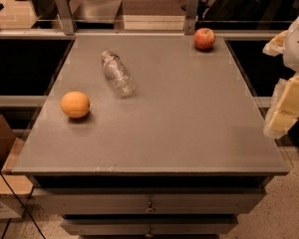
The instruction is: Move apple near orange
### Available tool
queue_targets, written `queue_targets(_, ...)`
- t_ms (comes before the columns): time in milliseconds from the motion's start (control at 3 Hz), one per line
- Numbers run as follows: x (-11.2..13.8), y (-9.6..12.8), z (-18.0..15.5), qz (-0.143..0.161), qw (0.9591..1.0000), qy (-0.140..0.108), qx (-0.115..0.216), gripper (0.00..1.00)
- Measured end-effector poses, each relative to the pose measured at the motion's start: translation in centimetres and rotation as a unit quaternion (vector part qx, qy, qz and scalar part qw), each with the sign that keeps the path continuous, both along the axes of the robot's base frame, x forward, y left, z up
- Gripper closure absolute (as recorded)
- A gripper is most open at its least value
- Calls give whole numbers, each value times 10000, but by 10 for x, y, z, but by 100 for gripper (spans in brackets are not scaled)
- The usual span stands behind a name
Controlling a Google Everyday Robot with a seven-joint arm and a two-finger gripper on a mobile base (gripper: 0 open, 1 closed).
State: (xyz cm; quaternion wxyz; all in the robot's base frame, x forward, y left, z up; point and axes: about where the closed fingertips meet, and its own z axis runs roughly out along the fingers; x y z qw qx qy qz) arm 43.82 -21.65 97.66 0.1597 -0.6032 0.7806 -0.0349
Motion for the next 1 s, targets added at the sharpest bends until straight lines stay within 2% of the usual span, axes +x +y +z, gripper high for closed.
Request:
queue_targets(333,0,0,0,0,10000,0,0,0)
queue_targets(667,36,-4,10,-137,9981,-303,522,0)
queue_targets(1000,52,-1,19,-132,9962,-452,728,0)
